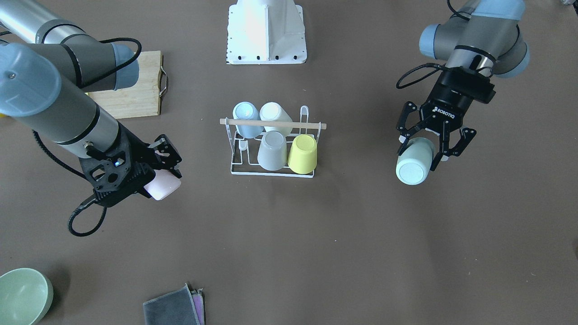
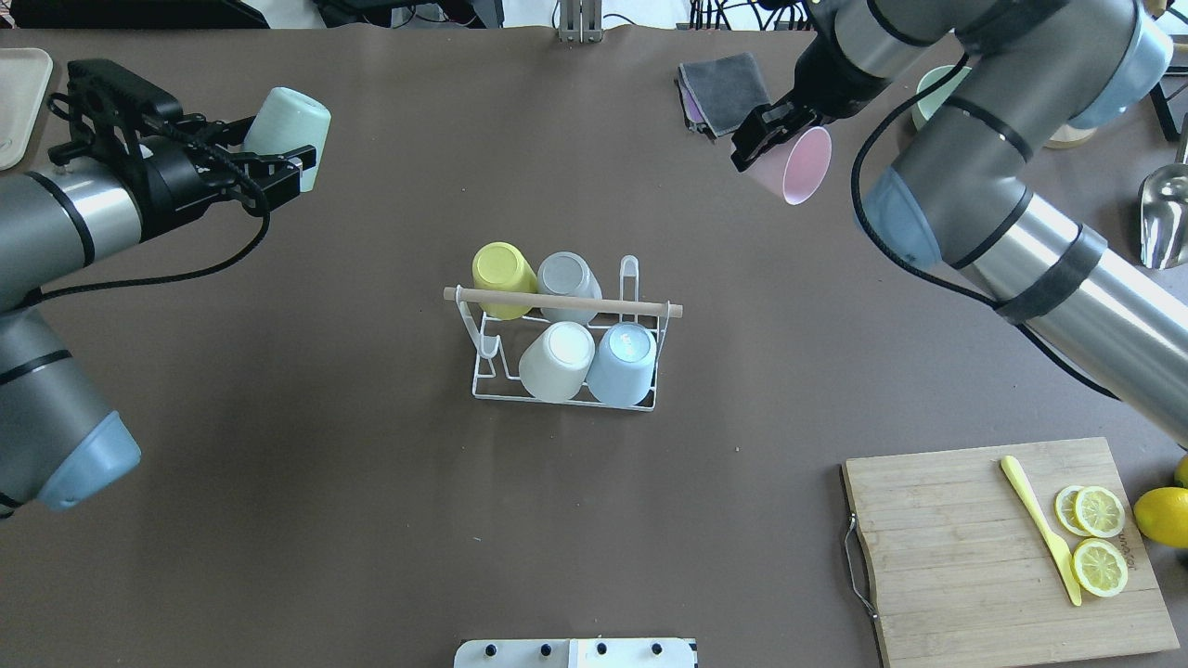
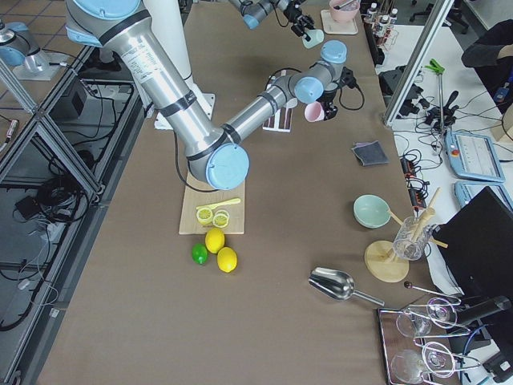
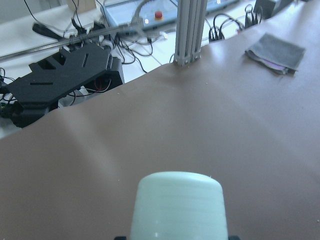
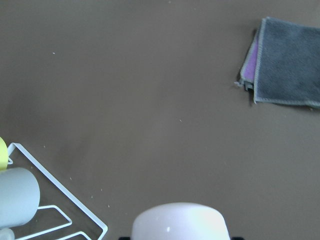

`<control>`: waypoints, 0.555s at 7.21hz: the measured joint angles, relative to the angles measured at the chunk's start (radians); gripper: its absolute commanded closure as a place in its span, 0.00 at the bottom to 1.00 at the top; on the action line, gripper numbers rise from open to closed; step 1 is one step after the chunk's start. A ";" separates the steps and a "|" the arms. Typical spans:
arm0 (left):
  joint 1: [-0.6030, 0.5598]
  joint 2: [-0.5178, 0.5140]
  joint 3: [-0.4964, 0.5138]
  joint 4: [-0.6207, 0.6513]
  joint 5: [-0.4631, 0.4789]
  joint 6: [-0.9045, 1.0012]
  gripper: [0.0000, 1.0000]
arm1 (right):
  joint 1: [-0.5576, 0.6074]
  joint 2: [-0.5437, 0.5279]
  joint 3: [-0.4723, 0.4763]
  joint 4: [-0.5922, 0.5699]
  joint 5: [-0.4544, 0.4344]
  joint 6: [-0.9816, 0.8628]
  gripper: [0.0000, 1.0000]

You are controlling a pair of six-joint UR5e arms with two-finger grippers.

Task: Place cup on cup holder

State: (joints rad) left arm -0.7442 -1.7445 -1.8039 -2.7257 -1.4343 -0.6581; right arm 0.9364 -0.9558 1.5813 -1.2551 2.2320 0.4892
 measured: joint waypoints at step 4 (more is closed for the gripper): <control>0.275 -0.010 -0.054 -0.167 0.461 -0.005 0.50 | -0.086 -0.096 -0.035 0.644 -0.256 0.089 1.00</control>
State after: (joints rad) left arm -0.4689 -1.7541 -1.8584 -2.8927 -0.9729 -0.6633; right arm 0.8500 -1.0514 1.5467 -0.6109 1.9762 0.5777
